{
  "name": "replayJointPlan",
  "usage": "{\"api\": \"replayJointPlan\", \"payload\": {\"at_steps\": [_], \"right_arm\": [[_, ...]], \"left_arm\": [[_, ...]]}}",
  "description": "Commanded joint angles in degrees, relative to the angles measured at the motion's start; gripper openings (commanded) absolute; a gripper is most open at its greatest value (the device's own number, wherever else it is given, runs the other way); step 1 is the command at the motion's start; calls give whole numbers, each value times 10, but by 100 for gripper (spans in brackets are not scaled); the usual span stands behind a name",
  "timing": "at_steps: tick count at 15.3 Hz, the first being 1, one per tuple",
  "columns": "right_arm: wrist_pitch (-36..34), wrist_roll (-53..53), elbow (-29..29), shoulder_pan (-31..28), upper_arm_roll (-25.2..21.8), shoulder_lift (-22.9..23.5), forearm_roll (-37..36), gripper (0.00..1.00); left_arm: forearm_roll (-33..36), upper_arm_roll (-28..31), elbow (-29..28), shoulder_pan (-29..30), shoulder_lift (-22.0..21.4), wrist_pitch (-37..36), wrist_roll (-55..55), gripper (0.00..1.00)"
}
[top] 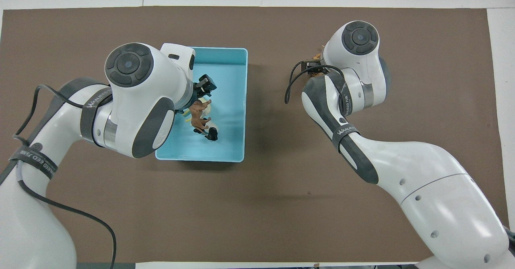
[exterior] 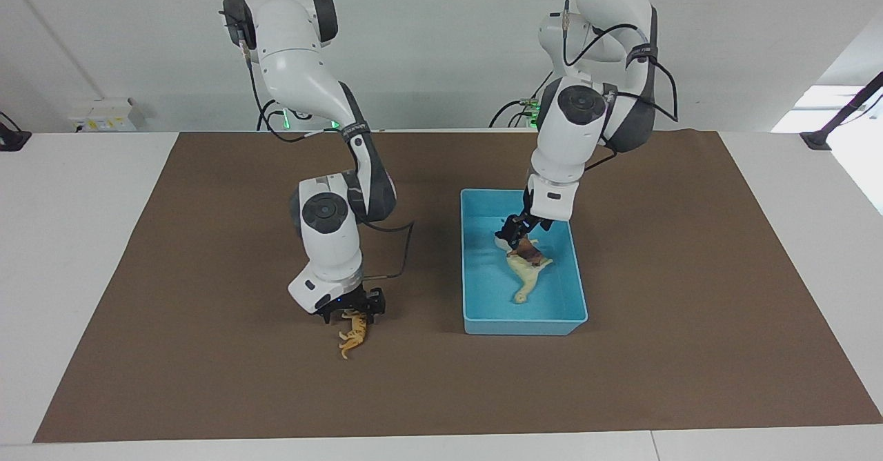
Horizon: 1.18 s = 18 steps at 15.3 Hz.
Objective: Put all toys into storage box
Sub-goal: 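Withdraw the left gripper while the right gripper grasps the tan tiger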
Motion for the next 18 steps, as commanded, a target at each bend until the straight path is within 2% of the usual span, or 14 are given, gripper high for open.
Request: {"api": "replayJointPlan", "payload": {"at_steps": [1,2,3,7,11,15,18], "right_arm": [[5,-13,12,-6,4,8,3,87],[2,-13,12,-6,5,8,5,51],[-8,-11,13,-6,6,8,8,1],[-16,-1,13,-4,7,7,7,0],[-27,0,24,-3,7,5,-2,0],[-188,6,184,5,8,5,4,0],[-228,49,241,48,11,-4,6,0]], "left_arm": [[-2,8,17,40,-46,-67,44,100],[-3,8,26,66,-63,-97,96,100],[-3,8,34,92,-76,-128,150,100],[-3,8,82,175,-101,-259,370,100],[-2,8,70,179,-112,-277,396,100],[-2,6,55,180,-120,-278,399,100],[-2,6,57,188,-120,-289,421,100]]}}
